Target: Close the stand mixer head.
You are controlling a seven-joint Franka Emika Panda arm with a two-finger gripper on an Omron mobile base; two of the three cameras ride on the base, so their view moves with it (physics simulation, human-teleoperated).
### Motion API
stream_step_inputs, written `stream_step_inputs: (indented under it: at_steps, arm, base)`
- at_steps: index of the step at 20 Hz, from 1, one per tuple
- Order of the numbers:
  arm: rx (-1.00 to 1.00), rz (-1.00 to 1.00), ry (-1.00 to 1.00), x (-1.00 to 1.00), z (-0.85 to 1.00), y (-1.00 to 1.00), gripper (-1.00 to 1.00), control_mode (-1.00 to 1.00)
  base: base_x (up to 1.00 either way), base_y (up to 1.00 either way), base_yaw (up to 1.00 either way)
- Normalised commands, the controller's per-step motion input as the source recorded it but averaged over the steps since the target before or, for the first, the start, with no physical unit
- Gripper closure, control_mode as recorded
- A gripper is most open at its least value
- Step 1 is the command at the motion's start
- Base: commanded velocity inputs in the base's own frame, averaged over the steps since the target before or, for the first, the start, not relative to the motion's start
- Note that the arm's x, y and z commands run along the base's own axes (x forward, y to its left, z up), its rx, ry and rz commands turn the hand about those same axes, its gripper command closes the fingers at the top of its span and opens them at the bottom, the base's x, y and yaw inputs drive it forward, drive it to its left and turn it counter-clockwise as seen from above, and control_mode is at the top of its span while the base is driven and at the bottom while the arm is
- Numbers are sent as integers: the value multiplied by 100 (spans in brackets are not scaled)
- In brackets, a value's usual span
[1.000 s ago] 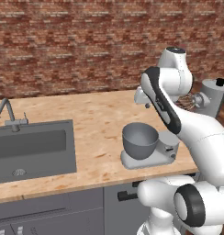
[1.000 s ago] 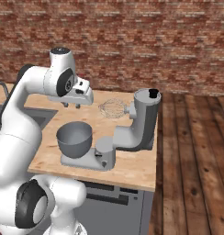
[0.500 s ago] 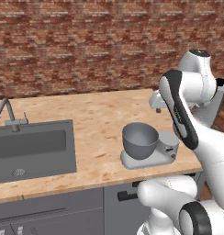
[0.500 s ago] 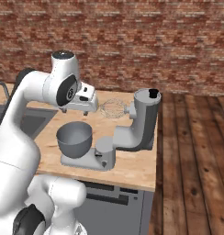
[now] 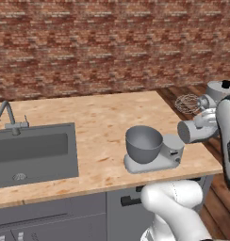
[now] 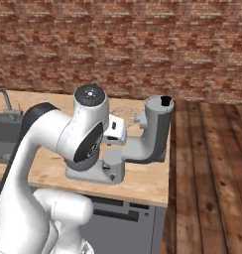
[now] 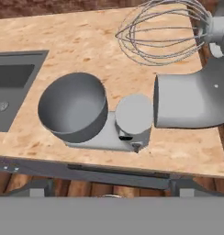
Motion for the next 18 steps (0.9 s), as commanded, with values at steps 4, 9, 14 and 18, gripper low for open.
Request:
stream_step_inputs:
  at_steps: [4,9,14,18]
  arm:
    - [18,6,-11,-22,7,-94,-100,-100]
    - [12,9,-6,-2,25,-69,-100,-100]
    - [4,14,-5,3,27,-66,-100,-100]
    - [2,19,-5,1,21,-69,-100,-100]
  base:
    - [0,0,0]
    - [0,0,0]
    - [0,0,0]
    - [0,0,0]
